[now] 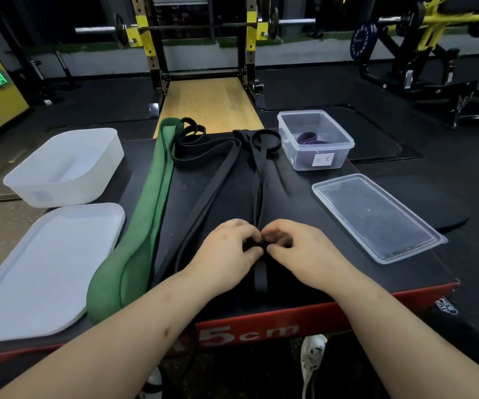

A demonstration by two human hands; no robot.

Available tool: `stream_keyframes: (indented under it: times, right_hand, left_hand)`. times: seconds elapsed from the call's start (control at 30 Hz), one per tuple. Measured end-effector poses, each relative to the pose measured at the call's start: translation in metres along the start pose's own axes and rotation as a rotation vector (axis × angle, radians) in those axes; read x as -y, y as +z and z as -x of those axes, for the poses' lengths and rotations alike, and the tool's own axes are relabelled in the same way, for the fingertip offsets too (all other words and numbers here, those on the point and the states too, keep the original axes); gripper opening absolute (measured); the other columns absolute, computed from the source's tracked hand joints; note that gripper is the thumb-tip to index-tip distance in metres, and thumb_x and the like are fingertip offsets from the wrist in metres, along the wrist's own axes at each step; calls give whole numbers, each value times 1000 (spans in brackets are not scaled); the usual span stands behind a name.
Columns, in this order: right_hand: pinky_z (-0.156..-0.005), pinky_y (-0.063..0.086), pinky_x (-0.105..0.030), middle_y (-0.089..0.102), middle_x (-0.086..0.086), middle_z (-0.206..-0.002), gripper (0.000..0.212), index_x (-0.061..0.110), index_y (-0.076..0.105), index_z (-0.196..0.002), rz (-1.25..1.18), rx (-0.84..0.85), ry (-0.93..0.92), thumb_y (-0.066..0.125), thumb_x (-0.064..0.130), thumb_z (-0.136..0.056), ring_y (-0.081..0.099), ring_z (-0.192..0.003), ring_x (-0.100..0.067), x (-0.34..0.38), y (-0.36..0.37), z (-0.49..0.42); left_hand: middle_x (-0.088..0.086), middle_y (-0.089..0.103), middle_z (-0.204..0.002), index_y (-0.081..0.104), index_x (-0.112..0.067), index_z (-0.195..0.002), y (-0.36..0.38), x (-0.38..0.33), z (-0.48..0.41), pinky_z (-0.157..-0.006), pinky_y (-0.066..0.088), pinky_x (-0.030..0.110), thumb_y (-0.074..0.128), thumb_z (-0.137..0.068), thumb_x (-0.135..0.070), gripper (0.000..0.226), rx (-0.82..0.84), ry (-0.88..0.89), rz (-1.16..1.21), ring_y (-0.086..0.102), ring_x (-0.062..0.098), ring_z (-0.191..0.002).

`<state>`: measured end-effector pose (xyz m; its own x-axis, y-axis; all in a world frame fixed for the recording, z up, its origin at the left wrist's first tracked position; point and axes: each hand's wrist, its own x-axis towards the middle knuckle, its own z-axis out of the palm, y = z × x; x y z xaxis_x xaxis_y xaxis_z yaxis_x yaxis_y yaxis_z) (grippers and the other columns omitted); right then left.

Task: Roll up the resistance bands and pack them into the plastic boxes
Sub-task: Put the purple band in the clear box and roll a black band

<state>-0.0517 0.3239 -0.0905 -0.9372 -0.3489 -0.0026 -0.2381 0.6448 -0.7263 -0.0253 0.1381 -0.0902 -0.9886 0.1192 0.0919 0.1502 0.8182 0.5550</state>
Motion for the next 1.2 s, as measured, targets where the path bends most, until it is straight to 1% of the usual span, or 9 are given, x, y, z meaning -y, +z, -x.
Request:
stream_keyframes:
  times: [0.07, 0.13, 0.27, 0.37, 0.57, 0.7, 0.93, 1.1, 1.2]
  right_hand:
    - [-90, 43, -15, 67, 21, -111, 31, 43, 68, -117, 81, 3, -46, 68, 26, -91, 58, -105, 5, -2, 2, -1]
    - [-98, 41, -20, 63, 20, -120, 35, 47, 65, -125, 119, 19, -68, 68, 34, -92, 53, -115, 2, -4, 4, -2]
    - [-117, 33, -31, 62, 19, -134, 36, 35, 66, -131, 214, 21, -215, 67, 34, -95, 46, -132, -3, -5, 9, -5]
    - [-125, 15, -30, 55, 13, -146, 38, 33, 62, -137, 273, 30, -221, 63, 34, -99, 37, -143, -6, -4, 10, -8]
    - [-126, 3, -25, 48, 14, -155, 45, 38, 50, -148, 198, 106, -189, 51, 23, -105, 22, -153, -2, -6, 2, -13]
    - [-129, 3, -39, 42, 17, -159, 39, 38, 53, -145, 267, 138, -194, 47, 41, -107, 16, -155, -2, -12, 3, -13]
    - [-129, 5, -39, 41, 16, -160, 40, 39, 54, -139, 288, 77, -200, 57, 46, -100, 19, -153, 2, -11, 10, -12]
    - [-128, 9, -40, 44, 13, -158, 37, 38, 57, -135, 264, 49, -178, 61, 41, -98, 25, -152, -1, -9, 10, -13]
    - [-128, 10, -40, 43, 13, -159, 45, 39, 49, -147, 264, 51, -177, 55, 36, -102, 23, -153, -3, -10, 9, -14]
  left_hand:
    - [-18, 58, -125, 68, -34, -118, -2, 6, 5, -108, 38, 35, 64, -96, -41, 23, -5, 8, -100, 48, 9, -122]
    - [-18, 56, -132, 67, -35, -123, -4, 12, 12, -111, 35, 40, 61, -98, -44, 27, -14, 17, -146, 44, 11, -128]
    - [-22, 53, -139, 64, -34, -128, -6, 17, 23, -113, 31, 36, 58, -99, -47, 33, 8, 105, -165, 39, 6, -135]
    - [-24, 52, -136, 62, -35, -129, -4, 18, 27, -110, 28, 32, 54, -99, -51, 34, 5, 127, -168, 37, 3, -134]
    - [-21, 46, -142, 60, -35, -125, 0, 12, 16, -110, 25, 35, 52, -98, -55, 34, -12, 108, -237, 32, 8, -138]
    - [-19, 43, -149, 57, -34, -134, -1, 10, 12, -114, 24, 35, 50, -100, -53, 39, 34, 105, -209, 30, 9, -142]
    - [-19, 22, -164, 43, -36, -152, -13, 20, 27, -125, 11, 33, 46, -97, -65, 62, 164, 165, -212, 9, 3, -152]
    - [-20, 32, -158, 51, -36, -137, -9, 21, 31, -124, 14, 32, 53, -92, -66, 54, 135, 213, -201, 14, -2, -149]
    - [-17, 34, -161, 52, -35, -133, -5, 23, 31, -123, 13, 31, 48, -91, -69, 55, 123, 227, -221, 14, -3, -151]
